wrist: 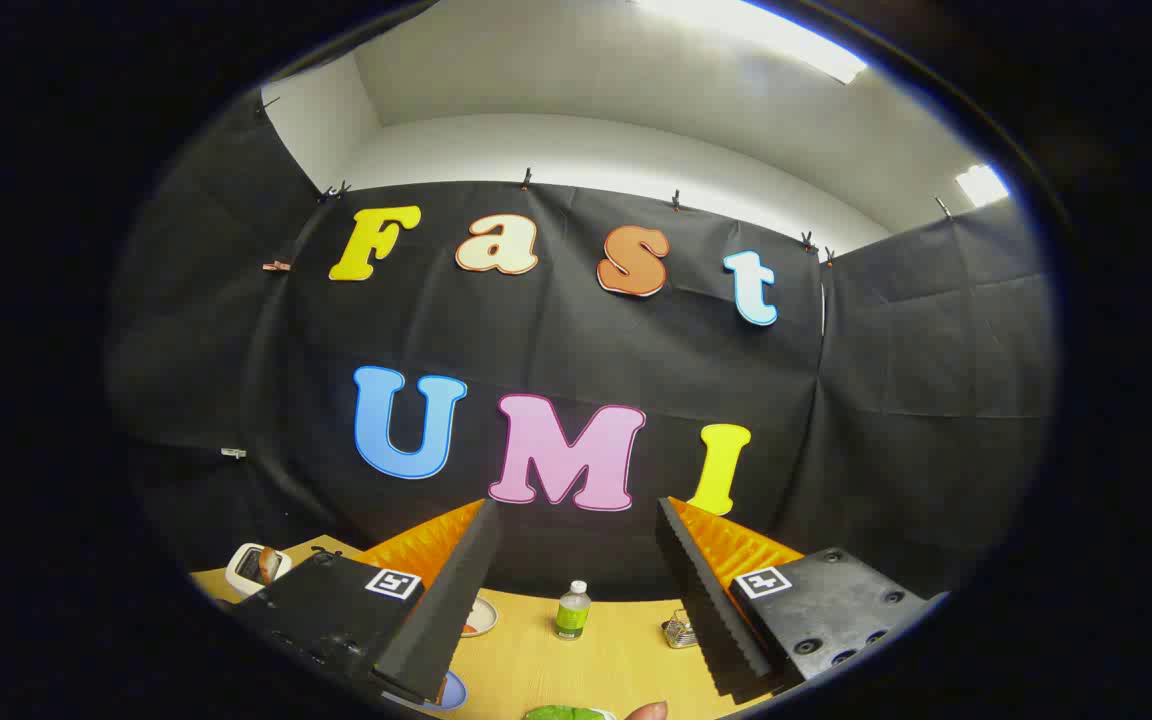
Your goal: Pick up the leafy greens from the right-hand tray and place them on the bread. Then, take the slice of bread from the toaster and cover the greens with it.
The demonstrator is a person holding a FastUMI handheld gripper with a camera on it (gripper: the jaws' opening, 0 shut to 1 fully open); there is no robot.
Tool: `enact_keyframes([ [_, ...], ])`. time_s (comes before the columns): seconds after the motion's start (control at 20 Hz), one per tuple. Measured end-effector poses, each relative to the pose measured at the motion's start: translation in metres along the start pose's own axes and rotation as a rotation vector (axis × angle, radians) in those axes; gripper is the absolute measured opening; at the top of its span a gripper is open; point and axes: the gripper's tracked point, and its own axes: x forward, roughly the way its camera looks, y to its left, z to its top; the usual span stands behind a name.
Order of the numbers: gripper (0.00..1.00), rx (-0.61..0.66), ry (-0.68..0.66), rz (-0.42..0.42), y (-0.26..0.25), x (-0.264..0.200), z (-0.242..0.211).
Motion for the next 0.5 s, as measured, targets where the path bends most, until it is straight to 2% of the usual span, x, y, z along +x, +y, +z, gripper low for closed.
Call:
enact_keyframes([
  [0.5,0.98,-0.028,0.009,0.019,-0.0012,-0.0001,-0.0027],
])
